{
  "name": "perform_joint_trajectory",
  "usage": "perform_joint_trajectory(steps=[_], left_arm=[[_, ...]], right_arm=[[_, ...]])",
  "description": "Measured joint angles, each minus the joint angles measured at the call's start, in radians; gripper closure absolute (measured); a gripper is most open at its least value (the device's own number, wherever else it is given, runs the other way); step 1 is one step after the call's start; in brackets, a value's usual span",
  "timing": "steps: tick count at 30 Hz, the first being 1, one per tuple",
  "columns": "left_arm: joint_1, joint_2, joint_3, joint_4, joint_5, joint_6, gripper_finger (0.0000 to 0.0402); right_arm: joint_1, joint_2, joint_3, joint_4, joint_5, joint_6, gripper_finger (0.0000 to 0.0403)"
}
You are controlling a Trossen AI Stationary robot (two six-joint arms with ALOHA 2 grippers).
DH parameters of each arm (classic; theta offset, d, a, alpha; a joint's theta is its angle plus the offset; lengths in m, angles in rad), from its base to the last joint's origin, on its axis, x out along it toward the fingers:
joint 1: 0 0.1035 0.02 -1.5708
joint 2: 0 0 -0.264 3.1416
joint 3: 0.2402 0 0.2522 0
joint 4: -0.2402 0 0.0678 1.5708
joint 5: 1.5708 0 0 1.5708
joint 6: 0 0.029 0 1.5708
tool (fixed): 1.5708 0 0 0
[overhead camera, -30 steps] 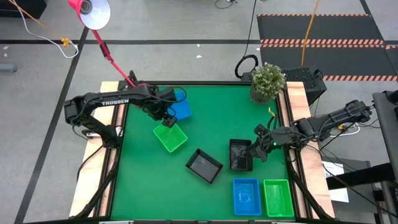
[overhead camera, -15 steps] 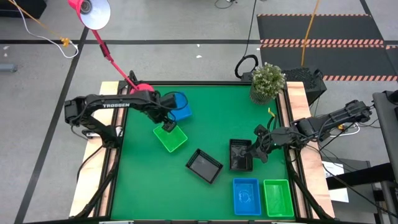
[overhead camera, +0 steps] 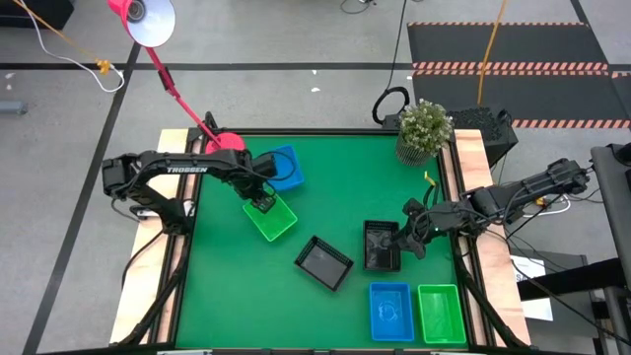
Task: Stack baskets by color
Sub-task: Stack the top green bin on the green bins
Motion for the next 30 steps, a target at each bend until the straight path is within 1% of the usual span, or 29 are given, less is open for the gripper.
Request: perform_joint_trajectory(steps=[4,8,11,12,17,20,25,27,30], left_arm=[[-0.007,0.000,0.000,0.024,0.000,0.000,0.0297],[-0.008,0.000,0.000,0.023,0.003,0.014,0.0337],[-0.009,0.000,0.000,0.023,0.013,0.020,0.0379],[-0.009,0.000,0.000,0.024,0.021,0.019,0.0388],[-0.014,-0.014,0.013,0.015,0.057,0.017,0.0384],[-0.024,-0.034,0.045,-0.011,0.076,0.014,0.0392],[-0.056,-0.061,0.147,-0.020,0.079,0.013,0.0391],[-0.068,-0.061,0.201,-0.001,0.079,0.015,0.0395],[-0.086,-0.058,0.278,-0.019,0.078,0.041,0.0395]], right_arm=[[-0.021,0.000,0.000,0.036,0.000,-0.001,0.0222],[-0.062,0.000,0.000,0.082,0.002,-0.031,0.0222],[-0.097,0.000,0.000,0.095,0.002,-0.040,0.0222],[-0.107,0.000,0.000,0.099,0.003,-0.047,0.0222],[-0.170,0.004,0.002,0.182,0.004,-0.086,0.0222],[-0.215,0.026,0.041,0.209,0.005,-0.126,0.0222],[-0.294,0.134,0.187,0.186,0.003,-0.285,0.0222],[-0.324,0.190,0.252,0.187,0.003,-0.362,0.0222],[-0.355,0.286,0.356,0.177,-0.001,-0.508,0.0222]])
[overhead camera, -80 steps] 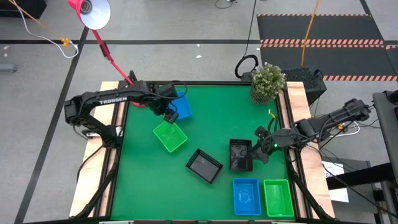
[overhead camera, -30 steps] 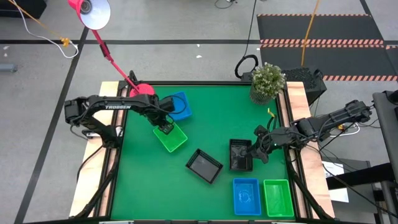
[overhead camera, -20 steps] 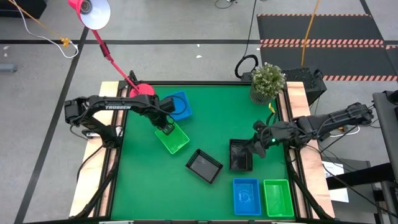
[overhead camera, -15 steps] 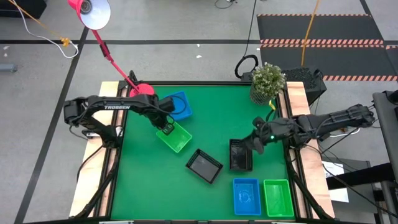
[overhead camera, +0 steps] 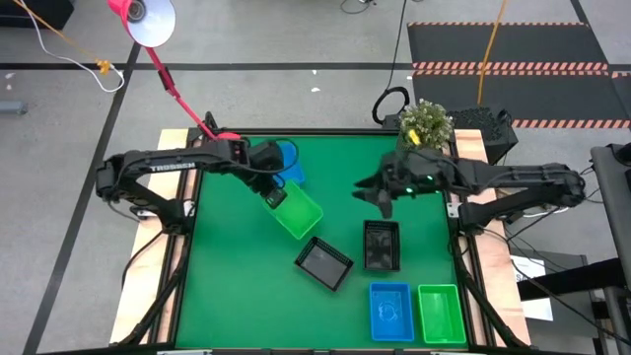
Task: Stack baskets by color
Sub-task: Stack the top green bin on the green bins
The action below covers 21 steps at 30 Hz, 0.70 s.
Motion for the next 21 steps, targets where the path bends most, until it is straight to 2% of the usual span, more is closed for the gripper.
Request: perform_joint_trajectory(steps=[5,9,15,21], left_arm=[[-0.036,0.001,0.102,0.028,-0.011,0.054,0.0397],[-0.056,0.000,0.149,0.037,-0.028,0.090,0.0395],[-0.097,0.001,0.153,0.080,-0.028,0.147,0.0397],[-0.142,0.001,0.153,0.145,-0.038,0.197,0.0394]], right_arm=[[-0.032,0.157,0.177,-0.058,0.002,-0.300,0.0222],[-0.069,0.255,0.278,-0.095,-0.005,-0.435,0.0222],[-0.124,0.361,0.329,-0.094,-0.119,-0.526,0.0222],[-0.152,0.434,0.361,-0.089,-0.174,-0.595,0.0222]])
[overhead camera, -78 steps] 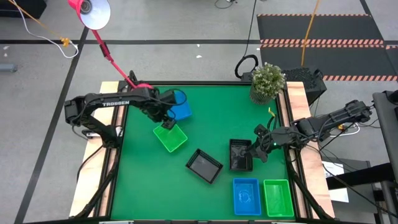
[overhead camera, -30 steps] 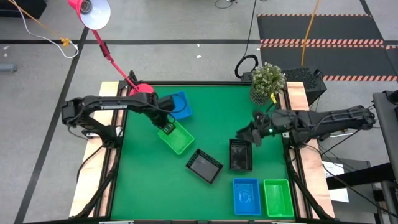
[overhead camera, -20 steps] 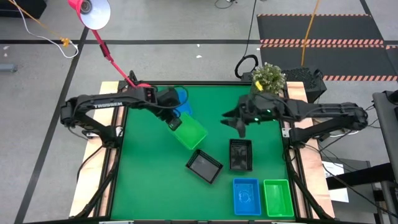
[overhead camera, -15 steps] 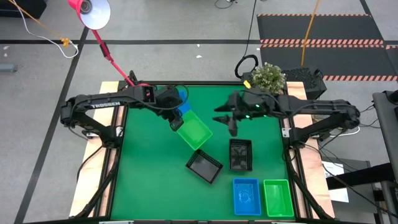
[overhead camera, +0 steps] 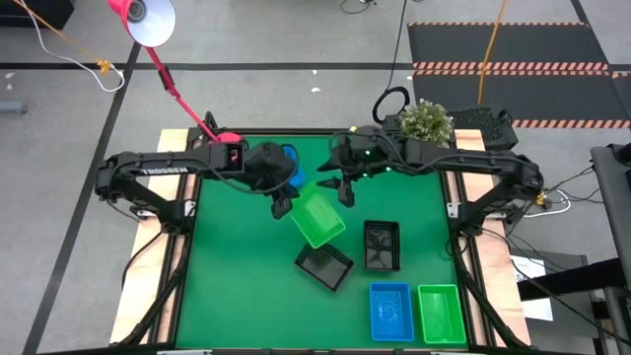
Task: Stack baskets by color
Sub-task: Stack the top green bin on the green bins
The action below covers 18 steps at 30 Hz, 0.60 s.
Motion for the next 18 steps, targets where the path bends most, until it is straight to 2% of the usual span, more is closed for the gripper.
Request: perform_joint_trajectory(steps=[4,11,14,18], left_arm=[[-0.009,0.006,0.000,0.015,-0.017,0.014,0.0397],[-0.007,0.030,-0.001,0.037,-0.016,0.059,0.0396],[-0.006,0.029,-0.002,0.055,-0.017,0.066,0.0396],[-0.006,0.029,-0.001,0.074,-0.030,0.068,0.0391]], right_arm=[[-0.013,0.026,0.004,0.017,-0.061,-0.006,0.0222],[-0.031,0.031,0.004,0.024,-0.070,-0.032,0.0222],[-0.043,0.033,0.004,0.016,-0.108,-0.033,0.0223],[-0.048,0.031,-0.004,0.013,-0.118,-0.045,0.0237]])
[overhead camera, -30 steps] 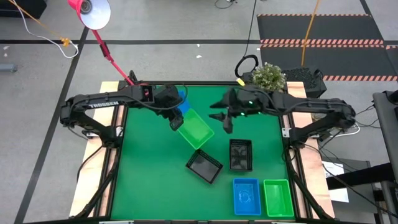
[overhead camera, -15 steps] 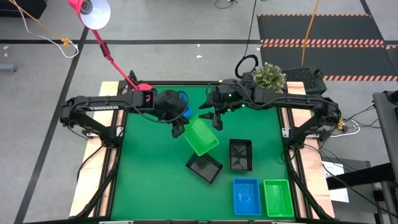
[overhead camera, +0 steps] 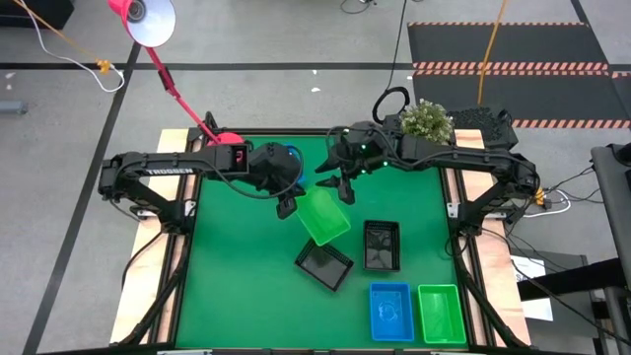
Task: Stack baskets by color
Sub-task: Stack the top green bin on the green bins
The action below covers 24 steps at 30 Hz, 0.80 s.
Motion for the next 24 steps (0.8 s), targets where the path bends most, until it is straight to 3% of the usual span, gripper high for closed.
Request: perform_joint_trajectory(steps=[15,24], left_arm=[[0.000,0.000,0.000,0.011,-0.010,-0.007,0.0396],[0.000,0.000,-0.002,0.101,-0.016,-0.039,0.0397]], right_arm=[[0.001,0.001,-0.047,-0.003,-0.031,-0.006,0.0316],[0.001,-0.002,-0.047,-0.029,-0.035,0.009,0.0395]])
